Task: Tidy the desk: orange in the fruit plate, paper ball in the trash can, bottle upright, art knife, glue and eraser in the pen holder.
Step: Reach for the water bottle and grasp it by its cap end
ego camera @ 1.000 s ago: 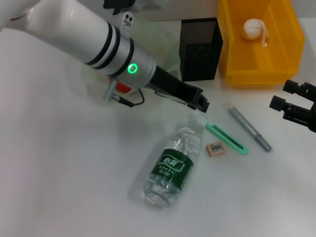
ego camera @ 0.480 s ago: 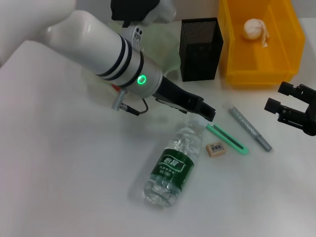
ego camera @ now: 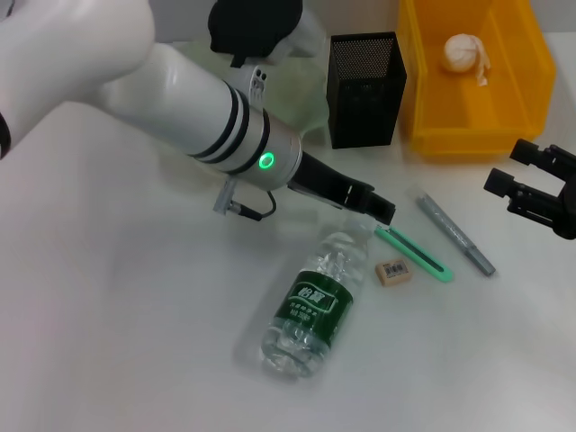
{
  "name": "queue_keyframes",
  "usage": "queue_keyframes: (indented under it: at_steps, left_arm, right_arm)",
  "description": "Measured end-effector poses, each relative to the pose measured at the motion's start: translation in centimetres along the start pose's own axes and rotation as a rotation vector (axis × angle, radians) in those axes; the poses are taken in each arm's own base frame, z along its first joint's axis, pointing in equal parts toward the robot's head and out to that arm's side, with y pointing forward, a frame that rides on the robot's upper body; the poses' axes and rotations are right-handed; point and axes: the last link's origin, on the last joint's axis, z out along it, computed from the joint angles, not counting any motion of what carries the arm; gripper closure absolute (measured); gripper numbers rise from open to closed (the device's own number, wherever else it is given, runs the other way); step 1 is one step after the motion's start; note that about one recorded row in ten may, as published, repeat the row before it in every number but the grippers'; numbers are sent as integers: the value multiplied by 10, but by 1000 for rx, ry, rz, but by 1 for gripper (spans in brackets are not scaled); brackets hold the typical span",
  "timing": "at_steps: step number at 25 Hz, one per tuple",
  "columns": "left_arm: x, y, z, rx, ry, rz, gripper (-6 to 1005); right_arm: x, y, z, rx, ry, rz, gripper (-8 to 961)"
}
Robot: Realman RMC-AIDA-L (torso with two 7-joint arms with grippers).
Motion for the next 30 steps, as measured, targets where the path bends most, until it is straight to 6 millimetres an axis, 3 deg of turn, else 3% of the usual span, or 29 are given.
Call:
queue_keyframes:
  at_steps: [13, 30]
  left_arm:
    - [-23, -5, 12, 9, -31, -20, 252]
    - [-26, -4, 13, 4, -27, -12, 263]
  right_arm:
    - [-3, 0, 11, -14, -5, -13, 170]
    - [-2, 0, 17, -16, -8, -14, 170]
